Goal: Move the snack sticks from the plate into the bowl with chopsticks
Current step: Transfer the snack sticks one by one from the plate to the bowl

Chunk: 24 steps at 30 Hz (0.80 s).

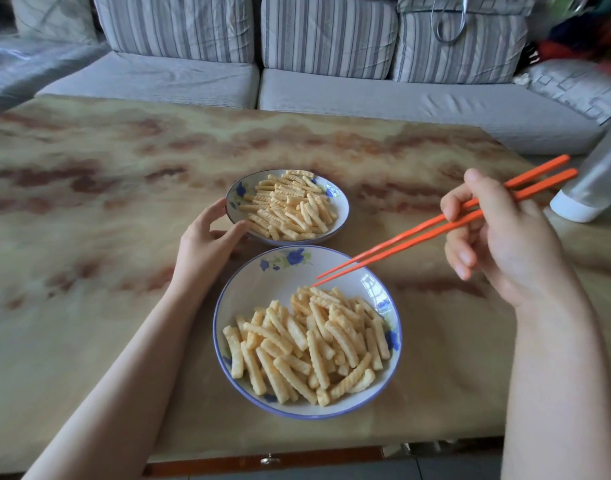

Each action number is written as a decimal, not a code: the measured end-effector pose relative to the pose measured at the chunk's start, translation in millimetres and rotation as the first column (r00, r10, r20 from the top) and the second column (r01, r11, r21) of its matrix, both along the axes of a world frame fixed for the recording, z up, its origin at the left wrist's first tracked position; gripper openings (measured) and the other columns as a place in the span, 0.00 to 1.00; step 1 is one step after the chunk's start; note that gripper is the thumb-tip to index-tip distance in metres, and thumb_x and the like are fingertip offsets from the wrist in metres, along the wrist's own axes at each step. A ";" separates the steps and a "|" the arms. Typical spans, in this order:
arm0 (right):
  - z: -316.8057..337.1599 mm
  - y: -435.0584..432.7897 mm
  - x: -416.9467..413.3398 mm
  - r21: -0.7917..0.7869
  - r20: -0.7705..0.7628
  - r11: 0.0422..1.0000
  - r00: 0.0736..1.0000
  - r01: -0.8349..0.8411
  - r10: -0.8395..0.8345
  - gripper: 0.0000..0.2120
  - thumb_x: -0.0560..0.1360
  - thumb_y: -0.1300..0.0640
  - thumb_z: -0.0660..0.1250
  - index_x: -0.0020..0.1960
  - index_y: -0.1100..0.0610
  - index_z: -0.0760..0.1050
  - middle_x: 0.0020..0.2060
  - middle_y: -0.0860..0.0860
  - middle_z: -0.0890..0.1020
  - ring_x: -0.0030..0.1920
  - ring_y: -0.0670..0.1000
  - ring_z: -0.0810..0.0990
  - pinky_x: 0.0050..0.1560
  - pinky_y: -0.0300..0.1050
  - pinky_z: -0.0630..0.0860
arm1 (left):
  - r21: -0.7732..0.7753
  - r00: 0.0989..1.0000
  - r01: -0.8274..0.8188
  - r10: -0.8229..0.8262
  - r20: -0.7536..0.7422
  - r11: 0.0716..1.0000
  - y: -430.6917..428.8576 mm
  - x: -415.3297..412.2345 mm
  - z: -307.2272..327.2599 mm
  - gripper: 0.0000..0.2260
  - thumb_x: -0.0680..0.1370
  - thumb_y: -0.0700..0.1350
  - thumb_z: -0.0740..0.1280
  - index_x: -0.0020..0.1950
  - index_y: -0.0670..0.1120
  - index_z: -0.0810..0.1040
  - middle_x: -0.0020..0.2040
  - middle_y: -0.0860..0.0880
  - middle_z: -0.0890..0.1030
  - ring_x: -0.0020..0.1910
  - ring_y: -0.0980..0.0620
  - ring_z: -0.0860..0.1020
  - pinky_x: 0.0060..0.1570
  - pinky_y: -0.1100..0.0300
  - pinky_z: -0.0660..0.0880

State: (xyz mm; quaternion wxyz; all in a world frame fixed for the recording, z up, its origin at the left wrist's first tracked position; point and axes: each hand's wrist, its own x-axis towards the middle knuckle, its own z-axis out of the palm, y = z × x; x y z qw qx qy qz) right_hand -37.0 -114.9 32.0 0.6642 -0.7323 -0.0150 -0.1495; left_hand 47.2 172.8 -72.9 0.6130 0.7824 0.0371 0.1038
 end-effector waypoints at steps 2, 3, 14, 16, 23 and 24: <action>1.7 -3.7 -2.0 -0.011 -0.002 1.000 1.000 0.003 -0.003 0.27 0.82 0.52 0.53 0.27 0.52 0.75 0.35 0.65 0.69 0.15 0.51 0.64 0.21 0.42 0.55 | -0.004 1.000 0.000 -0.001 -0.004 1.000 0.4 0.0 -0.3 0.20 0.77 0.47 0.71 0.69 0.55 0.75 0.53 0.52 0.85 0.43 0.51 0.85 0.52 0.53 0.81; 2.3 -5.6 -2.7 -0.011 -0.005 1.000 1.000 0.002 -0.002 0.27 0.82 0.52 0.54 0.27 0.53 0.74 0.35 0.65 0.69 0.15 0.51 0.64 0.20 0.42 0.55 | -0.007 1.000 0.001 -0.001 -0.007 1.000 0.6 -0.1 -0.2 0.20 0.77 0.47 0.71 0.69 0.55 0.75 0.52 0.52 0.85 0.43 0.51 0.85 0.52 0.53 0.81; -1.1 5.5 3.0 0.027 -0.004 0.999 0.999 0.041 -0.040 0.28 0.83 0.53 0.54 0.25 0.53 0.75 0.30 0.61 0.68 0.15 0.52 0.65 0.21 0.43 0.57 | -0.005 1.000 0.010 -0.010 -0.001 1.000 1.0 0.9 -1.6 0.20 0.77 0.47 0.71 0.68 0.54 0.75 0.54 0.54 0.84 0.43 0.52 0.85 0.53 0.51 0.81; -1.5 8.6 4.7 0.065 0.006 0.997 0.999 0.052 -0.052 0.28 0.83 0.53 0.54 0.25 0.53 0.74 0.29 0.60 0.69 0.15 0.51 0.66 0.22 0.45 0.56 | -0.008 1.000 0.006 -0.006 0.002 1.000 0.7 0.5 -1.0 0.20 0.77 0.47 0.71 0.68 0.54 0.76 0.52 0.55 0.85 0.43 0.52 0.85 0.52 0.53 0.81; -5.6 25.9 16.6 0.263 0.075 0.947 0.975 0.183 -0.210 0.22 0.83 0.56 0.52 0.32 0.57 0.69 0.20 0.48 0.72 0.16 0.49 0.67 0.24 0.46 0.58 | -0.027 1.000 0.000 0.000 -0.009 1.000 -0.6 -0.3 0.2 0.20 0.77 0.46 0.71 0.69 0.54 0.75 0.50 0.53 0.85 0.40 0.53 0.85 0.48 0.58 0.80; -7.3 29.7 18.7 0.270 0.082 0.940 0.968 0.206 -0.236 0.21 0.83 0.56 0.52 0.32 0.58 0.68 0.19 0.49 0.71 0.16 0.50 0.67 0.23 0.44 0.59 | -0.030 1.000 -0.002 0.002 -0.012 1.000 -0.7 -0.5 0.4 0.20 0.77 0.46 0.71 0.69 0.54 0.75 0.48 0.53 0.85 0.39 0.54 0.85 0.46 0.60 0.80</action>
